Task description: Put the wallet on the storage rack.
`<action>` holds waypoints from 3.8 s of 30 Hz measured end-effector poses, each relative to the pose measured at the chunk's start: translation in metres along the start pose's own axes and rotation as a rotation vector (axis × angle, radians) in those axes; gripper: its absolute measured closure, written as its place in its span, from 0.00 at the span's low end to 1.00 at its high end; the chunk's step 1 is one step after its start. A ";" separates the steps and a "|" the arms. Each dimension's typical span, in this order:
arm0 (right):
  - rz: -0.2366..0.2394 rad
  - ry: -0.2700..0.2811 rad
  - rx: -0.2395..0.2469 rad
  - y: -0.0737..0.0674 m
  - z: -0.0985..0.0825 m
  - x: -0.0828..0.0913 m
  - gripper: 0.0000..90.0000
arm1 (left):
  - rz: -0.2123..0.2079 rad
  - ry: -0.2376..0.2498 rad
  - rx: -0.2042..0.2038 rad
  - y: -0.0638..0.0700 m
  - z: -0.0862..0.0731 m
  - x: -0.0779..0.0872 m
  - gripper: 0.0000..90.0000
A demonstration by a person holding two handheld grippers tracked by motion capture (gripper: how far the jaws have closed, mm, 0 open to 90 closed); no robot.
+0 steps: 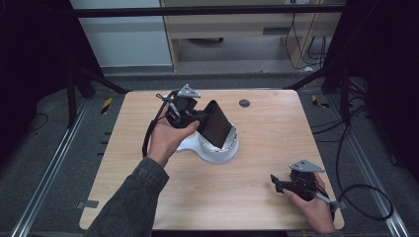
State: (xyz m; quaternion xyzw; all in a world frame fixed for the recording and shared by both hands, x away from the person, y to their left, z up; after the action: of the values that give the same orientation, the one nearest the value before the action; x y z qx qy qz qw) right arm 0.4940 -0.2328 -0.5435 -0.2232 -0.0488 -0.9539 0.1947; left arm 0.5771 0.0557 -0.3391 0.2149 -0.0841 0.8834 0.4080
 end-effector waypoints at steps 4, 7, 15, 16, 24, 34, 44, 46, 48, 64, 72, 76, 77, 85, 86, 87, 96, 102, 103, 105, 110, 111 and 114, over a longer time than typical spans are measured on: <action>-0.003 0.002 0.006 0.000 0.000 0.002 0.13 | -0.004 -0.010 -0.001 0.001 -0.005 -0.005 0.90; -0.004 0.004 0.009 0.000 0.000 0.004 0.13 | -0.004 -0.009 -0.005 0.001 -0.005 -0.006 0.90; -0.015 0.002 0.002 0.002 -0.002 0.008 0.13 | -0.012 -0.023 0.001 -0.001 -0.010 -0.013 0.90; -0.015 0.002 0.002 0.002 -0.002 0.008 0.13 | -0.012 -0.023 0.001 -0.001 -0.010 -0.013 0.90; -0.021 0.002 -0.001 0.004 -0.003 0.010 0.13 | -0.018 -0.050 -0.003 0.000 -0.017 -0.021 0.89; -0.020 -0.002 0.001 0.003 -0.004 0.011 0.13 | 0.034 -0.014 -0.005 -0.012 -0.012 -0.017 0.82; -0.015 -0.012 0.010 0.000 -0.005 0.009 0.13 | 0.130 0.026 -0.003 -0.033 -0.008 -0.011 0.78; -0.016 -0.014 0.008 0.001 -0.005 0.009 0.13 | 0.143 0.036 -0.015 -0.033 -0.006 -0.011 0.78; -0.016 -0.014 0.009 0.001 -0.005 0.009 0.13 | 0.150 0.042 -0.016 -0.033 -0.005 -0.010 0.78; -0.012 -0.029 0.014 -0.001 -0.008 0.008 0.13 | 0.116 0.134 -0.123 0.001 0.002 0.021 0.57; -0.009 -0.037 0.013 -0.001 -0.009 0.007 0.12 | 0.100 0.151 -0.145 0.016 -0.008 0.028 0.40; -0.006 -0.044 0.014 -0.002 -0.010 0.006 0.12 | 0.083 0.154 -0.132 0.021 -0.016 0.029 0.30; 0.000 -0.045 0.016 -0.003 -0.011 0.006 0.11 | 0.077 0.147 -0.133 0.024 -0.024 0.029 0.27; 0.006 -0.055 0.017 -0.005 -0.013 0.004 0.09 | 0.035 0.145 -0.131 0.041 -0.048 0.024 0.16; 0.007 -0.059 0.019 -0.005 -0.013 0.004 0.09 | 0.030 0.142 -0.136 0.044 -0.053 0.023 0.16; 0.008 -0.060 0.021 -0.006 -0.013 0.004 0.09 | 0.028 0.143 -0.139 0.046 -0.057 0.022 0.16; 0.016 -0.069 0.025 -0.008 -0.016 0.002 0.08 | 0.000 0.108 -0.138 0.061 -0.098 0.007 0.14; 0.017 -0.080 0.023 -0.009 -0.017 0.002 0.08 | -0.009 0.080 -0.112 0.063 -0.127 -0.003 0.13; 0.018 -0.080 0.025 -0.009 -0.018 0.001 0.08 | -0.011 0.075 -0.111 0.063 -0.132 -0.005 0.12; 0.021 -0.084 0.028 -0.009 -0.018 0.001 0.08 | -0.013 0.066 -0.112 0.062 -0.136 -0.006 0.11; 0.021 -0.089 0.029 -0.010 -0.019 0.000 0.07 | -0.011 0.040 -0.069 0.051 -0.167 -0.012 0.08; 0.020 -0.091 0.028 -0.010 -0.020 -0.001 0.07 | -0.011 0.030 -0.066 0.049 -0.173 -0.013 0.08; 0.024 -0.096 0.032 -0.011 -0.021 -0.002 0.07 | -0.014 0.009 -0.060 0.045 -0.184 -0.016 0.07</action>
State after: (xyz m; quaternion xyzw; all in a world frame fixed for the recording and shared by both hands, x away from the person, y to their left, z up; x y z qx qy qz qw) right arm 0.4827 -0.2262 -0.5627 -0.2660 -0.0706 -0.9388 0.2072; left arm 0.4950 0.0752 -0.5099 0.1992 -0.1070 0.8786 0.4208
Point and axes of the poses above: each handheld gripper's, and its own axes: x roughly backward along the jaws, z roughly out of its top, y roughly to its right, the point moved 8 cm from there along -x, roughly forward along the jaws, and after that the axes turned 11 degrees about y, right-handed, at the moved point
